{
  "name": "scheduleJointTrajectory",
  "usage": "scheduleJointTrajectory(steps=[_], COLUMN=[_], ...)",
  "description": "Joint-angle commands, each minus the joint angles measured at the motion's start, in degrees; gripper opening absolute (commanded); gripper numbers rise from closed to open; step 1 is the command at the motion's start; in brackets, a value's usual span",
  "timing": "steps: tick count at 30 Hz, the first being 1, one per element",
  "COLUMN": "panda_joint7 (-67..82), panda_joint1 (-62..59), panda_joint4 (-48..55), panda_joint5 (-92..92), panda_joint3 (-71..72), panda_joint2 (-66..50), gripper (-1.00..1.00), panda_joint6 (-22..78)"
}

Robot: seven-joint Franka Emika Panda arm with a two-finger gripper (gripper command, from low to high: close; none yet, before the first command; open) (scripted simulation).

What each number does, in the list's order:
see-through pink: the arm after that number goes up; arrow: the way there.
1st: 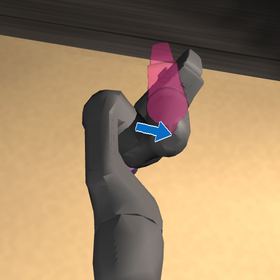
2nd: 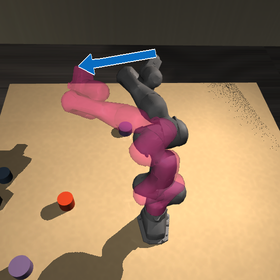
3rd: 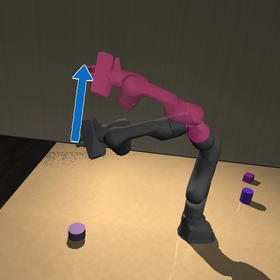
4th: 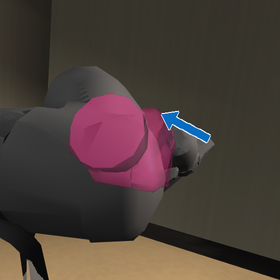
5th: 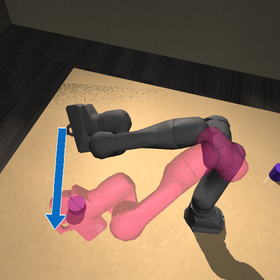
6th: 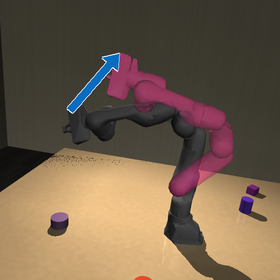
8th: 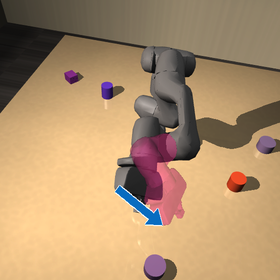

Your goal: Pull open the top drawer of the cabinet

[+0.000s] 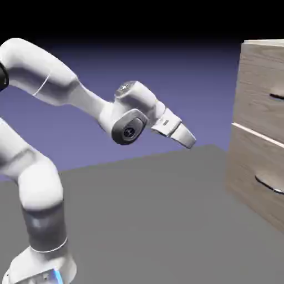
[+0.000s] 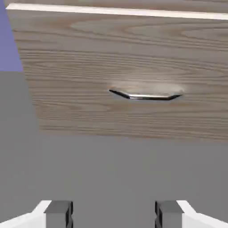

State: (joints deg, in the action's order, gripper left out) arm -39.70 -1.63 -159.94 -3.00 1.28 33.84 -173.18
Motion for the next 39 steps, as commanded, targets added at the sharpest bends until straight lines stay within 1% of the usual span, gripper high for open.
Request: scheduleJointTrajectory(steps=[1, 39], panda_joint7=[2.3, 89.2], panda_joint1=[-1.9, -75.0], panda_joint4=[0.9, 34.2], panda_joint5=[-2.5, -97.2], panda_joint3=[1.1, 41.3], panda_joint2=[1.0, 38.3], gripper=[0.00, 0.00], panda_joint6=[0.7, 26.9])
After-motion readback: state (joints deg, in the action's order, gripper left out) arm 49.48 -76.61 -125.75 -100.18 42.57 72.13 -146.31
